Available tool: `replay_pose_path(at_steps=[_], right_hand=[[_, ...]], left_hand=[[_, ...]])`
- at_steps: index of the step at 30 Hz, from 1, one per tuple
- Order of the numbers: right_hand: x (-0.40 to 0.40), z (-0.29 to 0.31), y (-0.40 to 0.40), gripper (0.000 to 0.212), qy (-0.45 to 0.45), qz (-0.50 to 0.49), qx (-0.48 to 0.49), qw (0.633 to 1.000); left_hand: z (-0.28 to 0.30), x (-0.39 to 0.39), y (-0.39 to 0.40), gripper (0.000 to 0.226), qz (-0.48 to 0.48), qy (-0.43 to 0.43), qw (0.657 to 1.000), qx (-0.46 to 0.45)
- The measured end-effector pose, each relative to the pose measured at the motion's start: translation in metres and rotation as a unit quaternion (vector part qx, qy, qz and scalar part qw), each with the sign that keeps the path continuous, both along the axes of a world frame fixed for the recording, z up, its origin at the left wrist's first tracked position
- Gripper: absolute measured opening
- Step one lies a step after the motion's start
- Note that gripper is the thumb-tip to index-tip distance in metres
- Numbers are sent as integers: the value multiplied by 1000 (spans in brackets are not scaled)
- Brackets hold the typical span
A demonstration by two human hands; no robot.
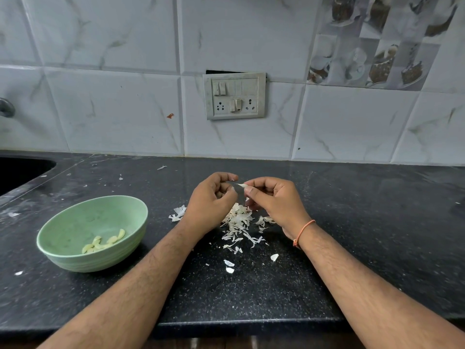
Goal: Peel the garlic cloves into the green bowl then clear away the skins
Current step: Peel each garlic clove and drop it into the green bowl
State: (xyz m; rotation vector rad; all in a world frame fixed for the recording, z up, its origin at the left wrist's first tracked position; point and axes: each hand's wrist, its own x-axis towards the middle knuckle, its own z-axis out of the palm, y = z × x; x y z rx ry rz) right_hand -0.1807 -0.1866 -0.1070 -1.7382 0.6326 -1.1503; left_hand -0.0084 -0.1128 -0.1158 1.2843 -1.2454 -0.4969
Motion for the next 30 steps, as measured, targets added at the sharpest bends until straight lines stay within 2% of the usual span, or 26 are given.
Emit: replay_pose_path(at_steps=[4,10,14,21,24,27,30], right_hand=[[-1,0,-1,10,6,-3,-2,1000],[-1,-1,-1,8,23,-8,-28,999],[-1,-3,-4,7,18,-19,-32,999],[0,-7,-3,7,60,-101,-175,978],[1,-6,-2,7,63,-121,-208,969],[-1,-7,-4,7,65,-100,-175,977],[-2,-3,-4,4,36,-38,-82,995]], left_hand=[[3,0,3,22,43,-3,999,8],[4,0,4,3,38,-27,999,-19],[5,0,5,7,45,-34,998,-9],[5,0,6,6,55,-33,998,-7],[4,-1,6,7,61,-35,998,-6],[4,0,5,8,21,-7,1000,3],[5,1,5,9,-31,49,998,0]])
